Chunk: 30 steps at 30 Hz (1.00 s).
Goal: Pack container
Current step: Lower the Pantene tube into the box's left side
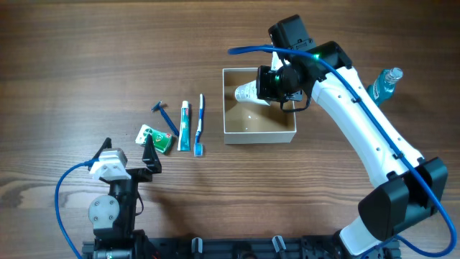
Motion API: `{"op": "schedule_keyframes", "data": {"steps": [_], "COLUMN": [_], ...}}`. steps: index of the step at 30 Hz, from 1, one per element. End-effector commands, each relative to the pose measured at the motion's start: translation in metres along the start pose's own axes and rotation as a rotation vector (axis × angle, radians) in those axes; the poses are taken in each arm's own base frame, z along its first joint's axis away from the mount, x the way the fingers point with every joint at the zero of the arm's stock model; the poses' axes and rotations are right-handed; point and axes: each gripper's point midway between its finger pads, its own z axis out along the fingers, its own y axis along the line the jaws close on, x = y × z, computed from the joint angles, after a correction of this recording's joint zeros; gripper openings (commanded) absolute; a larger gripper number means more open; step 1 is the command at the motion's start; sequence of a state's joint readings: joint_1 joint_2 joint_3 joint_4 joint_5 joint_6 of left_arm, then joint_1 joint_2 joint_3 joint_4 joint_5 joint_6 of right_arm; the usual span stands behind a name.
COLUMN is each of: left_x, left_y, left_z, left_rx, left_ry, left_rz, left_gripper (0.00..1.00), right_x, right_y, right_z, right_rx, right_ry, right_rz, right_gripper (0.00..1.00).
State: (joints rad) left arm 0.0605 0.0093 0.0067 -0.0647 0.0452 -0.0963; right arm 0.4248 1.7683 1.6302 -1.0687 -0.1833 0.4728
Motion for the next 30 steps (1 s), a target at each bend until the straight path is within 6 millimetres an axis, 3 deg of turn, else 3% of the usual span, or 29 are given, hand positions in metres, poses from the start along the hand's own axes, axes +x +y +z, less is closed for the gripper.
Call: {"op": "schedule_keyframes", "data": {"steps": [1,30], "left_x": [0.002,0.002], "left_y": [0.001,0.001], "left_z": [0.000,0.000], "left_rx": [-0.009,-0.009], "left_ry": [0.007,0.007], "left_rz": [-0.017,-0.017], "left_gripper": [1.00,1.00], "right_x": [-0.002,-0.017], "right_y": [0.011,0.021], "right_z": [0.000,0.000], "right_rx": [-0.046,-0.088], "right_ry": [0.005,-0.056], "right_rz": [-0.018,-0.022], "right_gripper": [0.06,0.08]}}
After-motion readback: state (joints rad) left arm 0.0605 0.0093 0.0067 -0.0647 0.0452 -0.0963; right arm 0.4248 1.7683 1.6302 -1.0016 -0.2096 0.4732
